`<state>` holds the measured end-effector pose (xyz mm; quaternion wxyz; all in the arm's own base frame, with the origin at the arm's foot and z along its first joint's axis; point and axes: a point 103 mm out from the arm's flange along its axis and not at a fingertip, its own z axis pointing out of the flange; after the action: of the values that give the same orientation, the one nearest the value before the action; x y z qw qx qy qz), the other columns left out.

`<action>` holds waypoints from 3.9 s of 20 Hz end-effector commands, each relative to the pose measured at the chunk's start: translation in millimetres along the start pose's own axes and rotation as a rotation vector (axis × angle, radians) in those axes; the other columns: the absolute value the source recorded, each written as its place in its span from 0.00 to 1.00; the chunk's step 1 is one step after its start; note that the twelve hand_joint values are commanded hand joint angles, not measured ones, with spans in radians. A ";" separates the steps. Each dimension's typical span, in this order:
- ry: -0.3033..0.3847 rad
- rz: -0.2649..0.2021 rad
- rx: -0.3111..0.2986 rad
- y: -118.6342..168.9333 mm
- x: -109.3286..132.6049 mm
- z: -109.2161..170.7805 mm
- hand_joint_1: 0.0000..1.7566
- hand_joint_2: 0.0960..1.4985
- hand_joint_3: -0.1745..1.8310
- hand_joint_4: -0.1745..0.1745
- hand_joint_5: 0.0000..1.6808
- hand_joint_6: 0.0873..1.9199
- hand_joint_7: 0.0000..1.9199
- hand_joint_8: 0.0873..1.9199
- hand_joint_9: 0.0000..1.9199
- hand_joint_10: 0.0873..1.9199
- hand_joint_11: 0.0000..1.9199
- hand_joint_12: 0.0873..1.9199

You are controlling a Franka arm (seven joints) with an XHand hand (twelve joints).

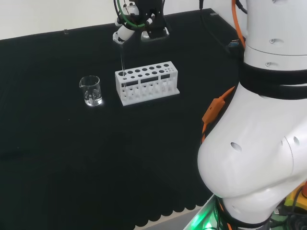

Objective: Take the glass rod from the white test tube rack.

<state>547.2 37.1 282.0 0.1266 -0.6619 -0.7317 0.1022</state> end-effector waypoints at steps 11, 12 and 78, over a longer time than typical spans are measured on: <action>0.013 -0.020 0.012 22.4 -2.3 17.9 0.32 0.58 0.37 0.13 0.21 0.22 0.10 0.36 0.17 0.39 0.05 0.72; 0.013 -0.023 0.010 23.2 -2.1 17.2 0.32 0.58 0.37 0.13 0.19 0.27 0.11 0.36 0.18 0.39 0.07 0.72; 0.029 -0.097 -0.174 -13.7 30.3 -19.9 0.67 0.77 0.00 0.00 0.61 0.49 0.79 0.42 0.88 0.35 0.85 0.43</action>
<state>551.2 59.0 285.9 0.0972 -0.6362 -0.7641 0.0438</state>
